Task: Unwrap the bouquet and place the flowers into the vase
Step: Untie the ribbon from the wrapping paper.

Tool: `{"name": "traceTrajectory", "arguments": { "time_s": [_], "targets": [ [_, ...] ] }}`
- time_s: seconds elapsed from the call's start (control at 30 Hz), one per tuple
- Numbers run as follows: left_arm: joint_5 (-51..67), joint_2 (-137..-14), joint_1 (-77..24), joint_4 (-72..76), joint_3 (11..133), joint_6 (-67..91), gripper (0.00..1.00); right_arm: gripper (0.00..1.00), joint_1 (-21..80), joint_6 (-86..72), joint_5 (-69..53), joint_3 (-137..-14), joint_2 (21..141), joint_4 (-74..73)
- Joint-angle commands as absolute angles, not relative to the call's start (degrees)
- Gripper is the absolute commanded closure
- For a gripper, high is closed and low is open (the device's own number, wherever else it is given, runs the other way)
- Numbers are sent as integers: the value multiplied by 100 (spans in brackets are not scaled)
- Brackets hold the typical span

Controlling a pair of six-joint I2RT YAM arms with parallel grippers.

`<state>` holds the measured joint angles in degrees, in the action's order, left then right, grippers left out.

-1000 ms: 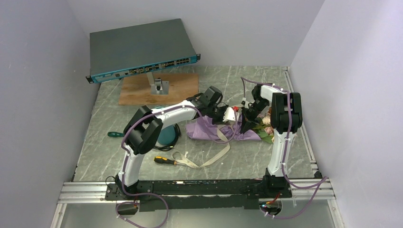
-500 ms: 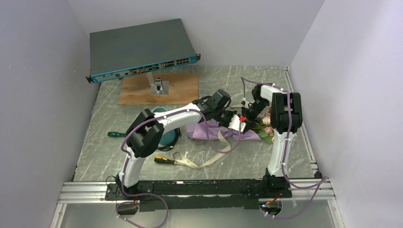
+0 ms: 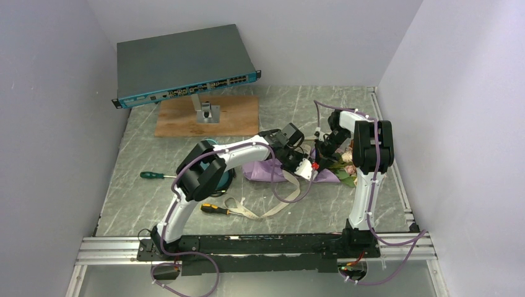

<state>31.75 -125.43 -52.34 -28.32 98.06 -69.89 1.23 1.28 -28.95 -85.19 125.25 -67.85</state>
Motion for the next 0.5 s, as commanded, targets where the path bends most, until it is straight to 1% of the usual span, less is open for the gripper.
{"name": "traceTrajectory", "arguments": {
  "time_s": [0.0,0.13,0.2,0.33,0.43,0.47],
  "targets": [
    [2843,-12695,-5246,-2922,9994,-7111,61,100,141,206,-1936,-8437,12895,-5329],
    [2777,-12773,-5242,-2781,10055,-7013,60,100,141,207,-1934,-8444,12902,-5326],
    [2813,-12791,-5247,-2648,10094,-6914,62,100,141,205,-1928,-8446,12902,-5326],
    [3010,-12859,-5246,-2541,10279,-6674,76,100,141,202,-1925,-8446,12902,-5326],
    [3150,-12921,-5247,-2664,10396,-6660,81,100,141,198,-1923,-8446,12902,-5333],
    [3188,-12927,-5243,-2689,10413,-6657,84,100,141,202,-1920,-8453,12902,-5335]
  ]
}}
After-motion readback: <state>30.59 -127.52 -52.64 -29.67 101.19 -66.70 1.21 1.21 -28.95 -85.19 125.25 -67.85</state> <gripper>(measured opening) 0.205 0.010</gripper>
